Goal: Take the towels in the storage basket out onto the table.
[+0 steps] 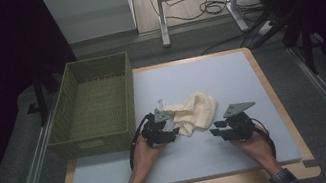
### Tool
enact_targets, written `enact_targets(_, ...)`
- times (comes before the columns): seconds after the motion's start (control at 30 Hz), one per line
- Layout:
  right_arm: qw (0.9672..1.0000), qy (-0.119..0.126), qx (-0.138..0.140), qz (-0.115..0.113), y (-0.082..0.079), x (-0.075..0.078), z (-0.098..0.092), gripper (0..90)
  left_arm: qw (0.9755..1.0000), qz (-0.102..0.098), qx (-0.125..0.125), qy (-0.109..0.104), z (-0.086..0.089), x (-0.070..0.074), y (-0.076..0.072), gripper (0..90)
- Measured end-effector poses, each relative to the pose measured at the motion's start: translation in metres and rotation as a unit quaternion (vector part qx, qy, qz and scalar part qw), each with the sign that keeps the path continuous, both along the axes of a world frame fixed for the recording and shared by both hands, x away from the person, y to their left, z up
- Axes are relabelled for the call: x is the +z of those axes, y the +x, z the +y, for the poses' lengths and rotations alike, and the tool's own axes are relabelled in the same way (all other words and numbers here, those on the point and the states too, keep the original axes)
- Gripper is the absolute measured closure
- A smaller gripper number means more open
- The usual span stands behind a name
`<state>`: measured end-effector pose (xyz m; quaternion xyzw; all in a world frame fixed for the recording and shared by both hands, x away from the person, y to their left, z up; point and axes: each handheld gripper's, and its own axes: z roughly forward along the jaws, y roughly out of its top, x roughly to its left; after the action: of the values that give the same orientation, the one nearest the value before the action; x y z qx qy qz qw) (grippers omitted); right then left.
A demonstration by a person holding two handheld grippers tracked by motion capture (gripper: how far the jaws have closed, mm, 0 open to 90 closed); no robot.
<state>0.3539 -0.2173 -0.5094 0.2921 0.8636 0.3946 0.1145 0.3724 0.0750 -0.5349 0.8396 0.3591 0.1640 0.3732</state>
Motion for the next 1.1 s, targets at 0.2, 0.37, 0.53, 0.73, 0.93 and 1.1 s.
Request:
enact_targets(0.2, 0.9998, -0.003, 0.014, -0.010, 0.014, 0.006, 0.026, 63.1, 0.9997, 0.011, 0.021, 0.001, 0.000, -0.008, 0.007, 19.4)
enact_targets(0.37, 0.9997, -0.004, 0.022, -0.009, 0.026, 0.006, 0.047, 57.8, 0.9990, 0.028, 0.032, -0.009, 0.002, -0.010, 0.011, 16.5)
enact_targets(0.53, 0.9993, -0.028, 0.020, -0.013, 0.034, -0.001, 0.068, 60.6, 0.9988, 0.030, 0.038, -0.011, 0.002, -0.010, 0.011, 14.5)
enact_targets(0.73, 0.9975, -0.057, 0.005, -0.041, 0.034, -0.002, 0.071, 87.9, 0.9988, 0.030, 0.038, -0.011, 0.002, -0.010, 0.011, 14.5)
enact_targets(0.93, 0.9968, -0.053, -0.004, -0.060, 0.022, 0.021, 0.040, 87.9, 0.9987, 0.029, 0.039, -0.017, 0.002, -0.011, 0.011, 14.5)
enact_targets(1.1, 0.9966, -0.045, -0.027, -0.064, 0.013, 0.037, 0.001, 87.9, 0.9986, 0.029, 0.040, -0.017, 0.002, -0.011, 0.011, 14.5)
